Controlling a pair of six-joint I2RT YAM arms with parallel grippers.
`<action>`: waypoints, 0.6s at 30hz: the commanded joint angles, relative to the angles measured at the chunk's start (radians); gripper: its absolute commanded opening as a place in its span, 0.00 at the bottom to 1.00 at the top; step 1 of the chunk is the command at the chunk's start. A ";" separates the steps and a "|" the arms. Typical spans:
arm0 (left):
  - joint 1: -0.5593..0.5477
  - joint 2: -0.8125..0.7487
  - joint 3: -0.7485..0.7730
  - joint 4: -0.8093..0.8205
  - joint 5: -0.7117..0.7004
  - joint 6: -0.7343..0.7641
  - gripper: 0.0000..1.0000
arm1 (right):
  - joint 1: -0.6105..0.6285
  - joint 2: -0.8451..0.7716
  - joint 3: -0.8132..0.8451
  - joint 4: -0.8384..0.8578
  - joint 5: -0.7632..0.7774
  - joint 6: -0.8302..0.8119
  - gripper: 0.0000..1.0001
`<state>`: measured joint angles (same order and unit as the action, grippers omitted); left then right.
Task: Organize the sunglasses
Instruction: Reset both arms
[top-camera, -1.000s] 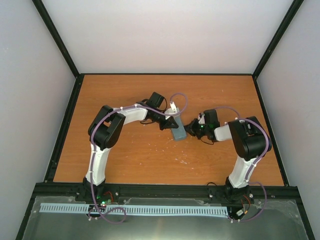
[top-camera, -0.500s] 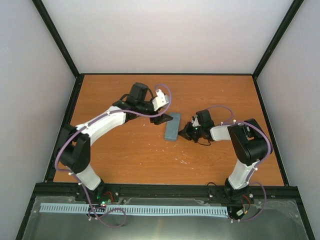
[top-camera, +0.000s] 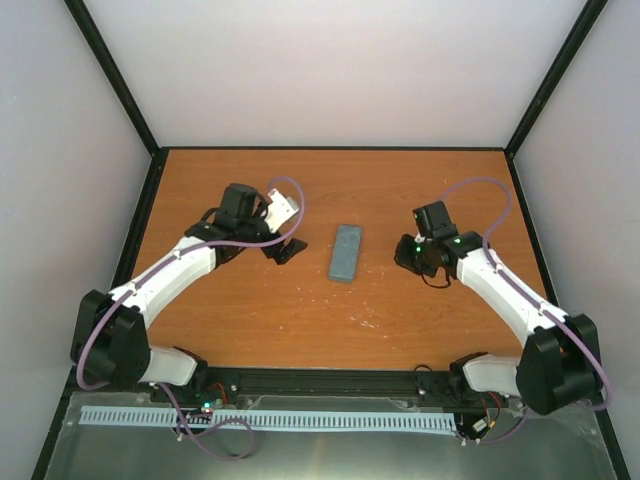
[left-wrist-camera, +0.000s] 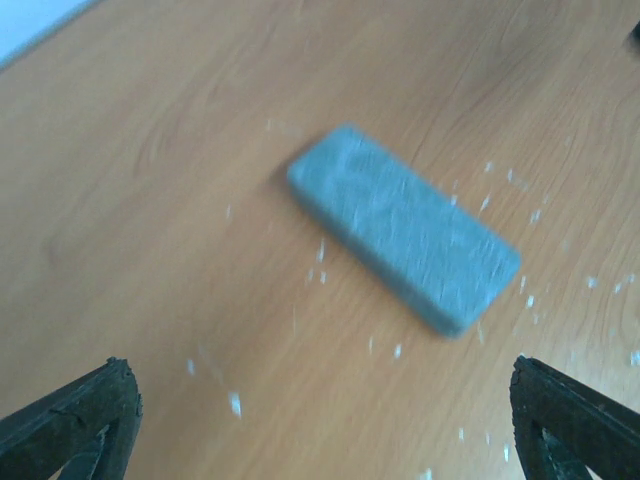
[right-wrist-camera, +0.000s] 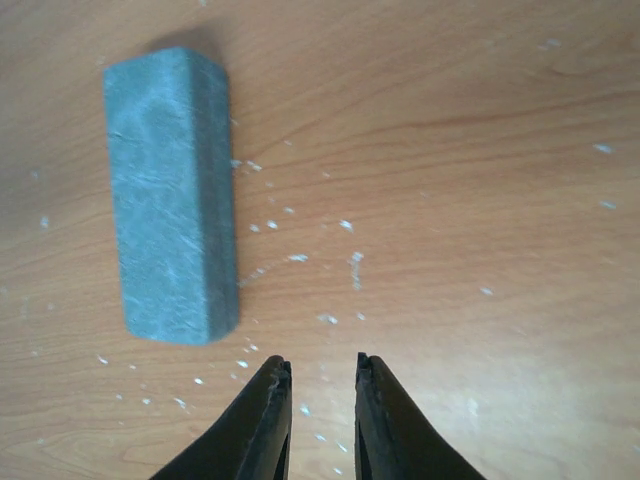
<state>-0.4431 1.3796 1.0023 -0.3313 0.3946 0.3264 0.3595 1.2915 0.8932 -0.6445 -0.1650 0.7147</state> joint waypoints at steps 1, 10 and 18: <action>0.068 -0.072 -0.072 -0.125 0.010 -0.021 1.00 | -0.007 -0.062 -0.001 -0.226 0.107 -0.019 0.18; 0.094 -0.145 -0.182 -0.115 0.107 -0.082 1.00 | -0.007 -0.136 -0.041 -0.233 0.148 0.048 0.17; 0.094 -0.139 -0.197 -0.106 0.134 -0.076 1.00 | -0.007 -0.137 -0.045 -0.229 0.162 0.066 0.17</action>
<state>-0.3515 1.2518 0.8062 -0.4423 0.4934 0.2661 0.3557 1.1660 0.8608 -0.8642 -0.0338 0.7567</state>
